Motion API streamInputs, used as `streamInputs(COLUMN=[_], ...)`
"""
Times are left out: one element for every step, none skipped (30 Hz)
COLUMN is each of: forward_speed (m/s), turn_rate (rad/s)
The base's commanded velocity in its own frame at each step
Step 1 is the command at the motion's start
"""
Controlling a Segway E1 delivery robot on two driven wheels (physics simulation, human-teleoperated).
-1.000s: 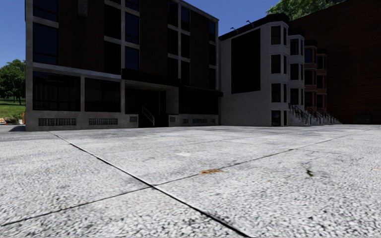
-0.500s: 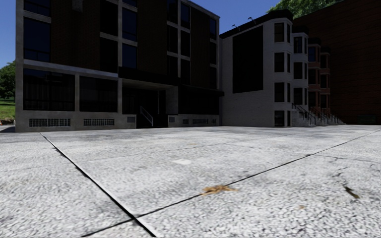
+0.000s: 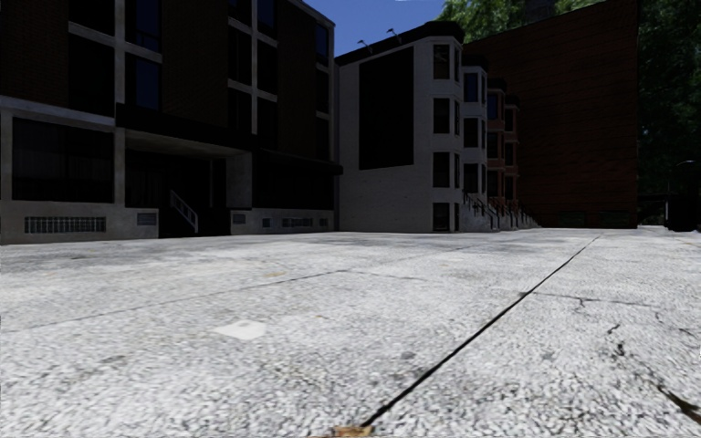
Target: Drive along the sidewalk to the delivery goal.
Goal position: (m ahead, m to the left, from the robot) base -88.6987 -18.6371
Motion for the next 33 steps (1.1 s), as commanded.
streamInputs(forward_speed=[2.00, 2.00, 2.00, 2.00, 2.00, 2.00, 2.00, 2.00, 2.00, 2.00, 2.00, 2.00, 2.00, 2.00, 2.00, 2.00, 2.00, 2.00, 2.00, 2.00, 2.00, 2.00, 2.00, 2.00, 2.00, 2.00, 2.00, 2.00, 2.00, 2.00, 2.00, 2.00, 2.00], turn_rate=[-0.60, -0.60, -0.60, -0.60, -0.60, -0.60, -0.60, -0.60, -0.60, -0.60, -0.60, -0.60, -0.60, -0.60, -0.60, -0.60, -0.61, -0.61, -0.63, -0.64, -0.65, -0.65, -0.66, -0.67, -0.75, -0.75, -0.80, -0.81, -0.81, -0.82, -0.82, -0.82, -0.82])
